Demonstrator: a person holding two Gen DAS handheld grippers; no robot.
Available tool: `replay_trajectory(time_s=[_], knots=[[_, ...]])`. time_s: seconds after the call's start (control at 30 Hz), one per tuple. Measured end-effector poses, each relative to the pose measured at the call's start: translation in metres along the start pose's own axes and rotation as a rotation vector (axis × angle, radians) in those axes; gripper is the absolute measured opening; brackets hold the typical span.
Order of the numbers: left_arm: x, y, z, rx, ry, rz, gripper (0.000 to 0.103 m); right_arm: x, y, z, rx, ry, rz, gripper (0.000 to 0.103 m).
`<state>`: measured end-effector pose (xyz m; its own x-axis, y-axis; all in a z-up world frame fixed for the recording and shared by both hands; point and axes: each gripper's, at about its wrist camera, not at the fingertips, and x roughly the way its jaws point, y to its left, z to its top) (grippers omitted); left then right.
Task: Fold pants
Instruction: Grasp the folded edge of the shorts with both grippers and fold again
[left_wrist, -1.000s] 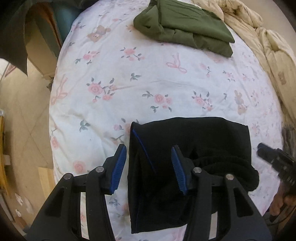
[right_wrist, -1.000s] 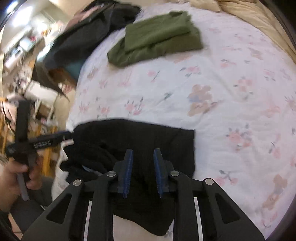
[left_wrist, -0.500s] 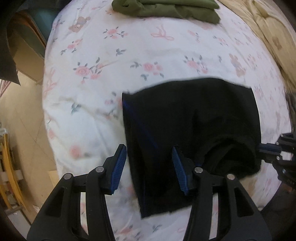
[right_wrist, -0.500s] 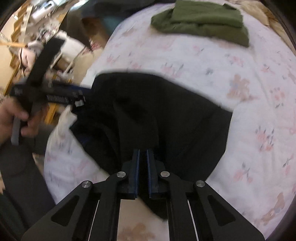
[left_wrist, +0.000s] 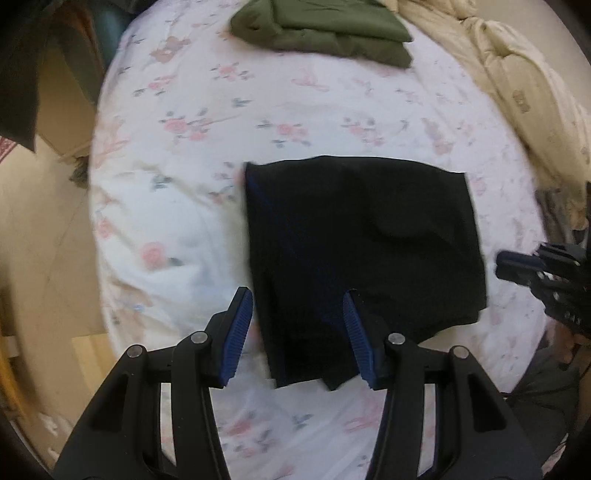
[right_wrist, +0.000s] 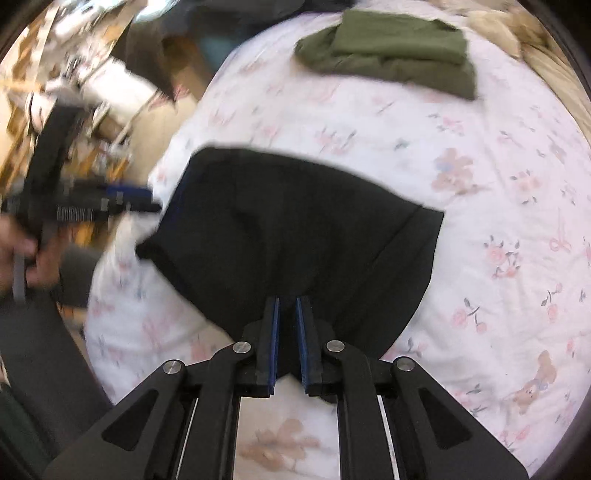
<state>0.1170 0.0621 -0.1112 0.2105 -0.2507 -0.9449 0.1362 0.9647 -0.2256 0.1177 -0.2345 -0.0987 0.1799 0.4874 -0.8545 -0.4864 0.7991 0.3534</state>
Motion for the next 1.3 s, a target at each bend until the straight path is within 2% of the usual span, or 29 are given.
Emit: replay_trajectory(time_s=[0.13, 0.17, 0.23, 0.27, 0.3, 0.33, 0.4, 0.5, 0.6, 0.67, 0.7, 0.73, 0.77, 0.9, 0.97, 1.03, 1.13, 1.17, 1.27, 1.3], knots=[[0.02, -0.035, -0.001, 0.058, -0.016, -0.016, 0.047, 0.02, 0.021, 0.008, -0.034, -0.018, 0.059, 0.012], [0.029, -0.043, -0.003, 0.094, 0.014, 0.0, 0.047, 0.029, 0.026, 0.008, -0.046, 0.007, 0.073, 0.012], [0.048, -0.055, -0.009, 0.188, 0.097, 0.088, 0.048, 0.049, 0.033, 0.003, -0.062, 0.084, 0.055, 0.011], [0.053, -0.058, -0.013, 0.217, 0.122, 0.112, 0.048, 0.067, 0.031, -0.005, -0.042, 0.178, 0.061, 0.011], [0.054, -0.059, -0.016, 0.234, 0.133, 0.118, 0.05, 0.076, 0.03, -0.011, -0.034, 0.229, 0.07, 0.011], [0.052, -0.059, -0.017, 0.232, 0.132, 0.118, 0.052, 0.079, 0.03, -0.016, -0.046, 0.246, 0.061, 0.008], [0.048, -0.059, -0.014, 0.223, 0.125, 0.121, 0.053, 0.066, 0.032, -0.015, -0.065, 0.214, 0.059, 0.008], [0.034, -0.049, -0.005, 0.165, 0.088, 0.087, 0.053, 0.027, 0.013, -0.002, 0.023, 0.068, 0.091, 0.012], [0.015, -0.023, 0.009, 0.034, 0.008, 0.063, 0.053, -0.005, -0.026, 0.011, 0.186, -0.086, 0.054, 0.012], [0.005, 0.002, 0.021, -0.096, -0.071, 0.071, 0.053, -0.018, -0.066, 0.012, 0.379, -0.169, 0.05, 0.016], [0.003, 0.011, 0.025, -0.145, -0.095, 0.072, 0.053, -0.018, -0.082, 0.01, 0.458, -0.186, 0.063, 0.023], [0.003, 0.021, 0.03, -0.198, -0.113, 0.062, 0.053, -0.016, -0.096, 0.008, 0.531, -0.189, 0.082, 0.028], [0.005, 0.031, 0.035, -0.25, -0.123, 0.038, 0.053, -0.012, -0.109, 0.007, 0.581, -0.188, 0.105, 0.028], [0.024, 0.046, 0.056, -0.357, -0.104, -0.05, 0.052, 0.004, -0.124, 0.009, 0.625, -0.161, 0.133, 0.028], [0.03, 0.04, 0.062, -0.368, -0.102, -0.049, 0.051, 0.01, -0.125, 0.016, 0.603, -0.131, 0.112, 0.028], [0.031, 0.038, 0.062, -0.356, -0.096, -0.048, 0.051, 0.02, -0.12, 0.019, 0.572, -0.096, 0.054, 0.028], [0.037, 0.036, 0.063, -0.317, -0.077, -0.01, 0.051, 0.028, -0.122, 0.016, 0.55, -0.05, 0.026, 0.028], [0.041, 0.034, 0.064, -0.31, -0.071, 0.001, 0.049, 0.031, -0.12, 0.017, 0.538, -0.038, 0.025, 0.028], [0.048, 0.032, 0.068, -0.296, -0.082, -0.016, 0.032, 0.033, -0.114, 0.022, 0.471, -0.045, 0.018, 0.028], [0.051, 0.03, 0.07, -0.28, -0.079, -0.009, 0.026, 0.036, -0.113, 0.025, 0.447, -0.035, 0.009, 0.022]])
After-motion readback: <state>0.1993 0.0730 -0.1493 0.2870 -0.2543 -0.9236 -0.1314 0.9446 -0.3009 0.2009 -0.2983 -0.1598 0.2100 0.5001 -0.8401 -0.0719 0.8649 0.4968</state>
